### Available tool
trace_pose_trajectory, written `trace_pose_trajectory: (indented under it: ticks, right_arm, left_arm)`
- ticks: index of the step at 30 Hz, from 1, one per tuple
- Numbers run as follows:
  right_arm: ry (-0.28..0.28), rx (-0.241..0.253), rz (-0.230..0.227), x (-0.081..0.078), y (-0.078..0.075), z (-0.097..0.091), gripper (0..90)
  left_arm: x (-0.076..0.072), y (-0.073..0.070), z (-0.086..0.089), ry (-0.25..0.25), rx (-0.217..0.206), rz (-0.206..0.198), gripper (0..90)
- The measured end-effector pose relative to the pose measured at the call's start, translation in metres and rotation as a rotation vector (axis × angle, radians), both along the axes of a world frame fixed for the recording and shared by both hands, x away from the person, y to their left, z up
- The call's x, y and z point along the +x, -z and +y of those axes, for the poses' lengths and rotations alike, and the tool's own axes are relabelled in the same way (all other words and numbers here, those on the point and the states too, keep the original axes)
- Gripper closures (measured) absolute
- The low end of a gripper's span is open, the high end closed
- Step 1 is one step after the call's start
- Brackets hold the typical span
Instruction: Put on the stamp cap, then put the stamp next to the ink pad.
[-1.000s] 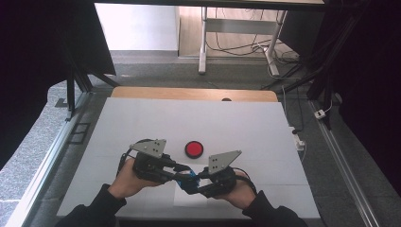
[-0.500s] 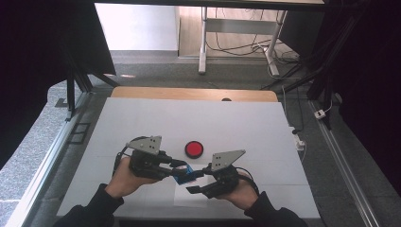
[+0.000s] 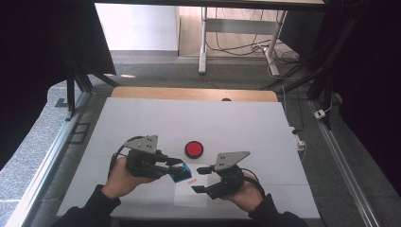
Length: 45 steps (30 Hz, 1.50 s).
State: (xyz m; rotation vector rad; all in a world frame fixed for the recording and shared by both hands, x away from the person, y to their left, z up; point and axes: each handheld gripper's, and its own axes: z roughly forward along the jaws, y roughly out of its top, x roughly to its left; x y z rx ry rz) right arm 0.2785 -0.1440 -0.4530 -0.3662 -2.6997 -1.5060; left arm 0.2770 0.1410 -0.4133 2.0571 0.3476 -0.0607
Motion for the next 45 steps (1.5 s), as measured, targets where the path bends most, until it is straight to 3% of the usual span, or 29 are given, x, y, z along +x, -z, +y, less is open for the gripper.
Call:
trace_pose_trajectory:
  ticks: [7,14,23,30,45]
  right_arm:
    - [0.045,-0.018,0.010,-0.003,0.000,-0.004,29.8]
    - [0.126,-0.026,0.015,-0.005,-0.001,-0.010,23.5]
    - [0.197,-0.063,0.042,-0.007,0.001,-0.020,10.1]
    - [0.233,-0.084,0.014,-0.011,0.003,-0.029,2.0]
    - [0.322,-0.142,-0.043,-0.016,0.005,-0.048,0.0]
  left_arm:
    - [-0.001,0.002,0.004,-0.037,0.028,-0.001,70.4]
    - [-0.002,0.003,0.006,-0.062,0.046,-0.009,70.4]
    - [-0.003,0.002,0.012,-0.092,0.067,-0.021,70.4]
    - [-0.002,0.002,0.017,-0.113,0.068,-0.015,70.3]
    - [0.000,0.002,0.023,-0.154,0.088,-0.013,70.3]
